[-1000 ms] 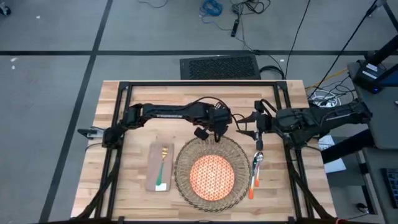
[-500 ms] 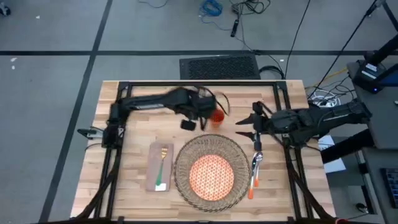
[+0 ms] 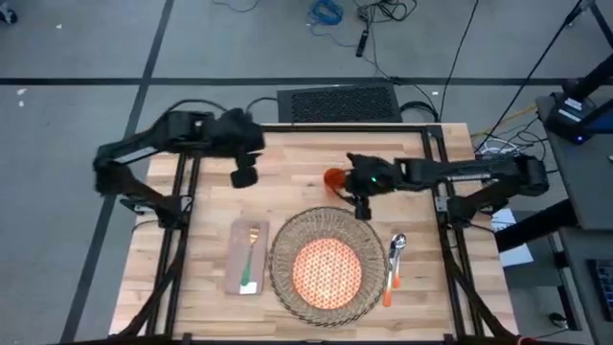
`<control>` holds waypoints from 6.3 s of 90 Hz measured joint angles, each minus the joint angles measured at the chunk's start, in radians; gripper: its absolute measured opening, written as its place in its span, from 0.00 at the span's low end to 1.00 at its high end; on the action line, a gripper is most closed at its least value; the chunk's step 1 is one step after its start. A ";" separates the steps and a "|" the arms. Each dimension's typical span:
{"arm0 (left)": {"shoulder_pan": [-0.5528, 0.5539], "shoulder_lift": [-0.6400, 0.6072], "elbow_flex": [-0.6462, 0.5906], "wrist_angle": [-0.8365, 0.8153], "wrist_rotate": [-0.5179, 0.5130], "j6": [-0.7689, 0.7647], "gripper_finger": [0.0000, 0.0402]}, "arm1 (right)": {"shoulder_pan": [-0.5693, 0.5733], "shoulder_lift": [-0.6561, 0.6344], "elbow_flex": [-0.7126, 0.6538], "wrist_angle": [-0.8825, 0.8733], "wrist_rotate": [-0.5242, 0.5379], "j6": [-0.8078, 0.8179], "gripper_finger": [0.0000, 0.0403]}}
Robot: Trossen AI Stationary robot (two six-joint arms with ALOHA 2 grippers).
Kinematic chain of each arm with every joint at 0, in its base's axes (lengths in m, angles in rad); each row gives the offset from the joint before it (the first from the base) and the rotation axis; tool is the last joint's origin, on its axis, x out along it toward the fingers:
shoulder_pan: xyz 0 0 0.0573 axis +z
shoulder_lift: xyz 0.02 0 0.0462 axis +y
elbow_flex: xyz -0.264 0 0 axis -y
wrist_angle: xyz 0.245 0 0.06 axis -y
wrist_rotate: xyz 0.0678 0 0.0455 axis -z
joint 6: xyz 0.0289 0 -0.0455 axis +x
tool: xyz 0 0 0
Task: Set table place
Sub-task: Put the orange cup to the top right of the brown mat, then return to Home Position
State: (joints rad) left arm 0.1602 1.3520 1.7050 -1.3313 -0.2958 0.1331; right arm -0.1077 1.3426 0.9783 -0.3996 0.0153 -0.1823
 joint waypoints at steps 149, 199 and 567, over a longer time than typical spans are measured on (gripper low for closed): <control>-0.216 -0.361 -0.633 0.268 0.004 -0.181 0.30 | -0.182 0.450 0.345 -0.470 -0.086 -0.049 0.25; -0.255 -0.360 -0.633 0.268 0.001 -0.189 0.30 | -0.129 0.389 0.333 -0.626 -0.067 0.004 0.00; -0.351 -1.092 -1.544 1.432 0.062 -0.127 0.30 | 0.568 -1.031 -0.945 0.752 0.427 0.242 0.16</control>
State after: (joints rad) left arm -0.1913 0.2601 0.1613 0.1010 -0.2337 0.0057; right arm 0.4603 0.3120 0.0333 0.3525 0.4421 0.0601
